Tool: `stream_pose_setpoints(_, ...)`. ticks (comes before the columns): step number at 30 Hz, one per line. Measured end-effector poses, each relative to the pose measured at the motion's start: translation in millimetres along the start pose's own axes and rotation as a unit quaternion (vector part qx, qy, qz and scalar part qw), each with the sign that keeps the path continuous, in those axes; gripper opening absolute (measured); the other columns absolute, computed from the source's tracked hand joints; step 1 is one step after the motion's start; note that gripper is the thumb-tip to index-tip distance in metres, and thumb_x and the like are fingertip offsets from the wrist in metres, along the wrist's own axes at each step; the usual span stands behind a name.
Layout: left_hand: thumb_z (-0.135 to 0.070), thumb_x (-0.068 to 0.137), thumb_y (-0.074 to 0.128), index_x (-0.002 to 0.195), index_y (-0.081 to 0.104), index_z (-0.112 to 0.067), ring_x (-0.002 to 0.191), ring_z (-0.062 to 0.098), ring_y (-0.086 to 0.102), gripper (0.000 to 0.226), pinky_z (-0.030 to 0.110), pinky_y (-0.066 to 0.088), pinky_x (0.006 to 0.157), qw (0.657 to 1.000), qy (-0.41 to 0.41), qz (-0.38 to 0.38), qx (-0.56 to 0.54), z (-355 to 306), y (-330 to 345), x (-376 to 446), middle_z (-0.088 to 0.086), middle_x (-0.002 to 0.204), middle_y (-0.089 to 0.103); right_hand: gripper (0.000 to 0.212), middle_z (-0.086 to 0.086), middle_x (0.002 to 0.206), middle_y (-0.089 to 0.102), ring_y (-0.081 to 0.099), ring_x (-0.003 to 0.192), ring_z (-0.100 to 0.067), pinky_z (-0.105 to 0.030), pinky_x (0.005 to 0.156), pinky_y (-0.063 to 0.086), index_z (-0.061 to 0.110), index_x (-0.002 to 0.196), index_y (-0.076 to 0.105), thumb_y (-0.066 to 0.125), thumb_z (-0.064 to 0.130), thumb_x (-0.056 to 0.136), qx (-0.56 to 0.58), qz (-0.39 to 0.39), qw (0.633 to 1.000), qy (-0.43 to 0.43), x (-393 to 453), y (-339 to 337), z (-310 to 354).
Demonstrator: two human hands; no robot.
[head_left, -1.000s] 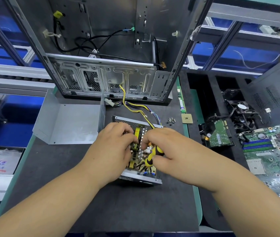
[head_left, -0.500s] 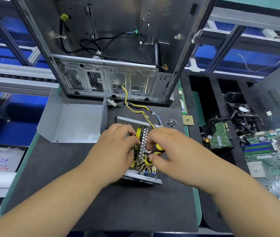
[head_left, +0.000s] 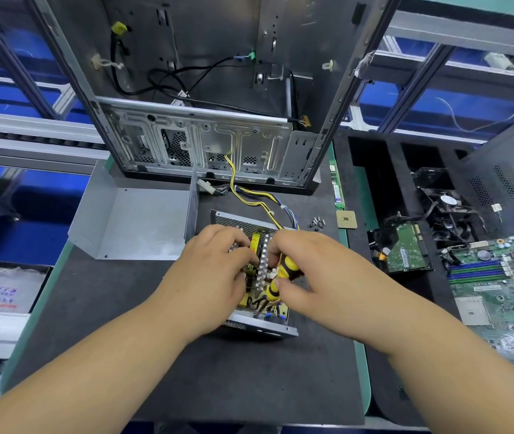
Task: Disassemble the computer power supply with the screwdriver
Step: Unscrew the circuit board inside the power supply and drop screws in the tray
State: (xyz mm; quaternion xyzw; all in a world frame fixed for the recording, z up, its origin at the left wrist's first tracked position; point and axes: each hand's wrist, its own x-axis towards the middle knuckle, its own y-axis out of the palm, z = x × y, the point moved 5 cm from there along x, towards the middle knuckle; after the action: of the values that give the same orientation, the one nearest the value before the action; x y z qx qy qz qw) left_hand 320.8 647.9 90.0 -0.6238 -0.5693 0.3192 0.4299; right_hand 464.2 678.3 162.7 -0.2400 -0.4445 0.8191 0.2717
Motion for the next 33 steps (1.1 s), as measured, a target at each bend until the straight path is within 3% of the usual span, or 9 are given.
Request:
stream_pose_setpoints(4, -0.015, 0.082, 0.065, 0.109, 0.07, -0.027, 0.12, 0.02, 0.042, 0.03, 0.043, 0.042, 0.099, 1.0, -0.002, 0.003, -0.003, 0.8, 0.6, -0.2, -0.009, 0.12, 0.053, 0.015, 0.01, 0.097, 0.052, 0.041, 0.095, -0.011, -0.029, 0.086, 0.036, 0.023, 0.104, 0.053, 0.055, 0.026, 0.089, -0.028, -0.001, 1.0, -0.006, -1.0, 1.4, 0.4)
stream_pose_setpoints(7, -0.019, 0.085, 0.064, 0.111, 0.069, -0.029, 0.122, 0.018, 0.039, 0.029, 0.041, 0.041, 0.1, 1.0, -0.004, 0.009, -0.004, 1.5, 1.3, 0.7, -0.011, 0.122, 0.051, 0.027, 0.011, 0.078, 0.049, 0.046, 0.084, -0.012, -0.029, 0.071, 0.035, 0.025, 0.102, 0.052, 0.046, 0.05, 0.094, -0.057, -0.011, 0.998, -0.007, 0.8, 0.6, 1.3)
stream_pose_setpoints(9, -0.02, 0.086, 0.063, 0.112, 0.068, -0.03, 0.122, 0.017, 0.037, 0.029, 0.04, 0.04, 0.101, 1.0, -0.006, 0.01, -0.003, 1.5, 1.2, 0.7, -0.012, 0.122, 0.05, 0.028, 0.011, 0.071, 0.045, 0.045, 0.078, -0.012, -0.029, 0.064, 0.034, 0.027, 0.101, 0.052, 0.044, 0.053, 0.096, -0.053, -0.01, 0.999, 0.004, 2.3, 0.7, -0.3)
stream_pose_setpoints(15, -0.015, 0.083, 0.065, 0.108, 0.07, -0.025, 0.119, 0.021, 0.042, 0.027, 0.042, 0.042, 0.098, 1.0, -0.006, 0.006, -0.007, 0.3, -0.8, 0.2, -0.009, 0.12, 0.054, 0.01, 0.009, 0.086, 0.055, 0.045, 0.083, -0.011, -0.03, 0.074, 0.039, 0.027, 0.104, 0.051, 0.055, 0.034, 0.097, 0.005, -0.003, 1.0, 0.004, 1.7, 4.6, -0.7)
stream_pose_setpoints(21, -0.014, 0.083, 0.066, 0.108, 0.07, -0.024, 0.119, 0.022, 0.043, 0.026, 0.043, 0.043, 0.098, 1.0, -0.008, 0.007, -0.007, -0.2, -1.5, 0.5, -0.008, 0.12, 0.054, 0.015, 0.009, 0.089, 0.053, 0.041, 0.09, -0.008, -0.016, 0.08, 0.036, 0.027, 0.101, 0.049, 0.058, 0.023, 0.09, 0.013, -0.001, 1.0, 0.005, 1.1, 5.6, -1.7)
stream_pose_setpoints(24, -0.015, 0.084, 0.064, 0.11, 0.069, -0.026, 0.121, 0.021, 0.041, 0.028, 0.042, 0.041, 0.1, 1.0, -0.009, 0.01, -0.008, 0.4, -1.1, 0.5, -0.009, 0.121, 0.053, 0.019, 0.01, 0.094, 0.052, 0.04, 0.094, -0.011, -0.018, 0.08, 0.036, 0.025, 0.101, 0.049, 0.057, 0.018, 0.085, 0.008, 0.005, 1.0, -0.005, 0.1, 5.3, -0.9)
stream_pose_setpoints(27, -0.018, 0.086, 0.063, 0.113, 0.069, -0.027, 0.123, 0.019, 0.039, 0.03, 0.041, 0.039, 0.101, 1.0, -0.01, 0.017, -0.003, 0.6, -0.5, 1.1, -0.01, 0.123, 0.051, 0.018, 0.012, 0.084, 0.052, 0.044, 0.082, -0.01, -0.028, 0.07, 0.034, 0.026, 0.1, 0.047, 0.056, 0.038, 0.089, -0.032, -0.008, 0.999, -0.019, -0.6, 2.2, 0.8)
stream_pose_setpoints(29, -0.02, 0.087, 0.064, 0.113, 0.069, -0.028, 0.122, 0.019, 0.039, 0.029, 0.042, 0.04, 0.1, 1.0, -0.009, 0.016, -0.005, 0.5, -0.7, 1.2, -0.01, 0.123, 0.052, 0.028, 0.011, 0.067, 0.046, 0.044, 0.067, -0.007, -0.024, 0.059, 0.033, 0.028, 0.098, 0.047, 0.049, 0.055, 0.091, -0.038, -0.013, 0.999, -0.007, -0.1, 1.1, -0.9)
stream_pose_setpoints(33, -0.018, 0.085, 0.064, 0.112, 0.069, -0.028, 0.122, 0.019, 0.04, 0.029, 0.043, 0.041, 0.1, 1.0, -0.011, 0.013, -0.006, 0.8, -0.9, 1.1, -0.01, 0.122, 0.052, 0.016, 0.008, 0.063, 0.042, 0.042, 0.059, -0.004, -0.021, 0.061, 0.037, 0.03, 0.097, 0.047, 0.052, 0.045, 0.097, -0.016, -0.004, 1.0, 0.021, 0.6, 3.7, -5.3)
